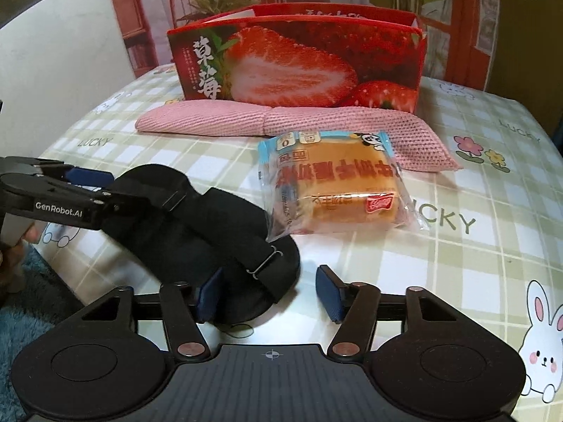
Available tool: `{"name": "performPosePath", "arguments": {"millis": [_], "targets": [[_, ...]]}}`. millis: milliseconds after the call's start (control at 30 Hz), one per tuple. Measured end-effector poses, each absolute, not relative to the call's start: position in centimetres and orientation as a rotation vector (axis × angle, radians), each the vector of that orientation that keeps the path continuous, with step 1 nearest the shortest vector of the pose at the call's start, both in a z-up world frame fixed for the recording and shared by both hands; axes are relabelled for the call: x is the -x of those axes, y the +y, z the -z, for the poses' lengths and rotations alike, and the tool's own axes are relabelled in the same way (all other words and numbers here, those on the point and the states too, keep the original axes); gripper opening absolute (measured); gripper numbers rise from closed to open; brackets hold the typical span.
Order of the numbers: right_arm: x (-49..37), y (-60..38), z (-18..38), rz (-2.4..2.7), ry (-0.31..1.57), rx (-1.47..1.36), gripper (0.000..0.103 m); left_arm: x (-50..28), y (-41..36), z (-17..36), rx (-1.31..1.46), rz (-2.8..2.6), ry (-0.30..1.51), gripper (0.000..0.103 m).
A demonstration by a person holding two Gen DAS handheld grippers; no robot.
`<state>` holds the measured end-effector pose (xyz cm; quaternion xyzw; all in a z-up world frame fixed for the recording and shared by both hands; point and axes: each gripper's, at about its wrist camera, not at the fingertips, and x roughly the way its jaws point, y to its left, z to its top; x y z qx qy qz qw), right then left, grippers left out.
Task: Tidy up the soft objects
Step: 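Close the right gripper on the eye mask strap while the left gripper closes on the mask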
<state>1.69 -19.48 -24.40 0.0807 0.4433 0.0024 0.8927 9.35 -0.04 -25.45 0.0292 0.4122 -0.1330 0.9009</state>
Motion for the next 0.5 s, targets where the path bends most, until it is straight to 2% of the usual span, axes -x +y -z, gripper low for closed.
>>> {"name": "performPosePath", "arguments": {"millis": [67,233,400,500], "targets": [[-1.6,-19.3,24.4,-0.017,0.919,-0.163,0.042,-9.3,0.1,25.4,-0.056,0.274,0.853,0.087],[-1.6,-19.3,24.3,-0.014,0.913,-0.166,0.035,-9.4,0.1,25.4,-0.046,0.275,0.856,0.087],[-1.7,-19.5,24.3,-0.005,0.902,-0.170,0.023,-9.5,0.7,25.3,-0.003,0.279,0.855,0.087],[-1.7,-19.3,24.2,-0.004,0.888,-0.155,0.021,-9.3,1.9,25.2,0.084,0.258,0.855,0.086]]}}
